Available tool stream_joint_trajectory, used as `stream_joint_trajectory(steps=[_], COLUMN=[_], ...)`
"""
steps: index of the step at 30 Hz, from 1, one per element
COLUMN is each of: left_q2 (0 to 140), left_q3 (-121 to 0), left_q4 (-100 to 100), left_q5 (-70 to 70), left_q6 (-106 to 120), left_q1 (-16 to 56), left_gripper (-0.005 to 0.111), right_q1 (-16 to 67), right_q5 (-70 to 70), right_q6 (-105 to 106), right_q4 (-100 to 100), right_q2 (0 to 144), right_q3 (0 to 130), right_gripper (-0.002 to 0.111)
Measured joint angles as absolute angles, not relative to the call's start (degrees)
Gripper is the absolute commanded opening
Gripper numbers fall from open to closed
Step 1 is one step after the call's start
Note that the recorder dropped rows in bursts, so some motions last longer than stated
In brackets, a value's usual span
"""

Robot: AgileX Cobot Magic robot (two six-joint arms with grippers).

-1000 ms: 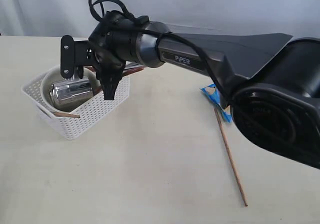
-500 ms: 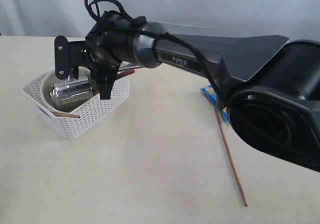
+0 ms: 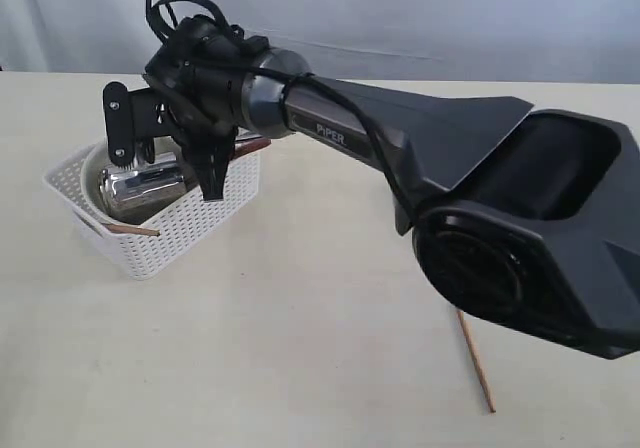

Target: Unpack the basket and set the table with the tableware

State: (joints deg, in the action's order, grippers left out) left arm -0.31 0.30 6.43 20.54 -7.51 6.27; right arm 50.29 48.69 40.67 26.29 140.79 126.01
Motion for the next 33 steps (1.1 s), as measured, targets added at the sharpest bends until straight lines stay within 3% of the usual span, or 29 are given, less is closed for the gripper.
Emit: stream_joint_trajectory(steps=[6,10,13,33], left_q2=[-0.3,-0.3,-0.3,-0.3], left_q3=[0.3,0.3,0.3,0.3], left_q4=[6.4,6.4,6.4,6.4], left_q5=[20.5,20.5,20.5,20.5], left_q6=[-7.5,-7.5,-7.5,-7.5], left_q1=[6.3,6.3,6.3,6.3], left_gripper=[0.000,0.000,0.000,0.000], right_q1=[50.1,49.9,49.9,51.0], right_q5=[48.6,48.5,48.9,49.7], right_q6=[40.9,40.9,40.9,40.9], right_q4=[26.3,26.5,27.1,29.1], right_q2=[143.0,143.2,143.5,143.5], right_q3=[128.5,128.5,128.5,128.5], right_gripper=[0.034,0.010,0.001,0.000])
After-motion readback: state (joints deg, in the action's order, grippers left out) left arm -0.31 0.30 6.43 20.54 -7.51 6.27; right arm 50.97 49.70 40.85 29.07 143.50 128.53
